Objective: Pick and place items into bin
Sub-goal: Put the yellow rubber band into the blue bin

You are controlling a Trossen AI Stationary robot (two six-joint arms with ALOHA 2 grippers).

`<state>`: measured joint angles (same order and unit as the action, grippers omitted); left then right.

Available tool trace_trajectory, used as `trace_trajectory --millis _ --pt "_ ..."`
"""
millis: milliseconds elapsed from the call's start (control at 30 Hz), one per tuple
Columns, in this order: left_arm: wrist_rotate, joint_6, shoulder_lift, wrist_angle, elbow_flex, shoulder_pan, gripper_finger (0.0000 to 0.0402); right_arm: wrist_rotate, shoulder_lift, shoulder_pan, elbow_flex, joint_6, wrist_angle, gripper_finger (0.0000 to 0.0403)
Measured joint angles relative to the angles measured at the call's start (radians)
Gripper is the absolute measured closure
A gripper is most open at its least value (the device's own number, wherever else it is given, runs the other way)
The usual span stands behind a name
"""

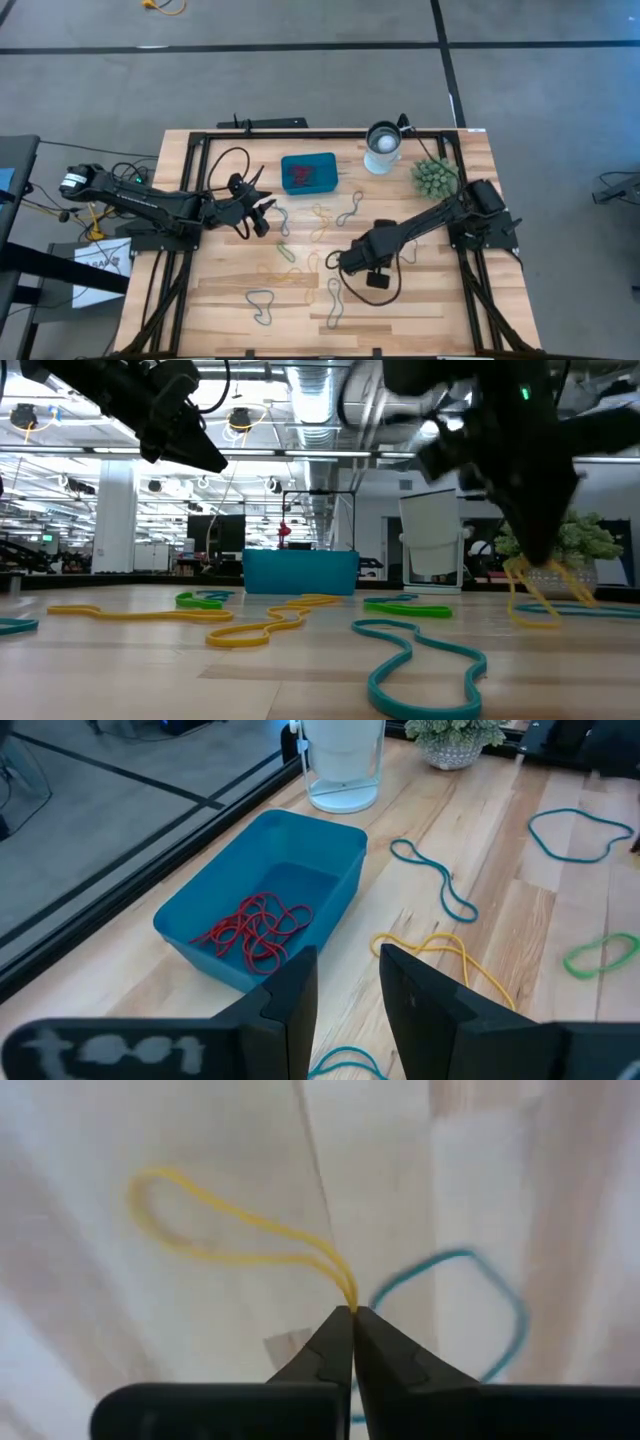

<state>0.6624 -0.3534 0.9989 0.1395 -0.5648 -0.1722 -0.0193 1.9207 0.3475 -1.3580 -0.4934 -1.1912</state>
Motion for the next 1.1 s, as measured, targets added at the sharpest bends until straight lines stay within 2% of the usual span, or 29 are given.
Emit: trace_trajectory --millis 133,267,367,433,567,700,800,1100 --pt "0.002 0.0 0.0 -0.001 0.0 0.0 0.0299 -0.116 -0.061 -0.029 -0.081 0.048 -0.032 0.0401" --pt "0.009 0.0 0.0 -0.008 0.0 0.0 0.0299 -0.337 -0.14 -0.089 -0.145 0.117 -0.048 0.0402" --pt "0.046 -0.004 0.0 -0.032 0.0 0.0 0.0299 -0.479 -0.205 -0.159 -0.173 0.182 0.035 0.0402" --pt "0.07 -0.003 0.0 -0.038 -0.001 0.0 0.0299 -0.526 -0.238 -0.22 -0.176 0.24 0.159 0.0402" --pt "0.082 0.002 0.0 -0.044 -0.001 0.0 0.0299 -0.495 -0.256 -0.352 -0.176 0.39 0.436 0.0402" --pt "0.08 0.001 0.0 -0.042 -0.001 0.0 0.0299 -0.353 -0.207 -0.472 -0.178 0.447 0.653 0.0402" --pt "0.08 0.001 0.0 -0.041 -0.001 0.0 0.0299 -0.291 -0.135 -0.538 -0.176 0.449 0.728 0.0403" --pt "0.081 0.005 0.0 -0.036 -0.001 0.0 0.0299 -0.293 0.104 -0.617 -0.174 0.45 0.773 0.0403"
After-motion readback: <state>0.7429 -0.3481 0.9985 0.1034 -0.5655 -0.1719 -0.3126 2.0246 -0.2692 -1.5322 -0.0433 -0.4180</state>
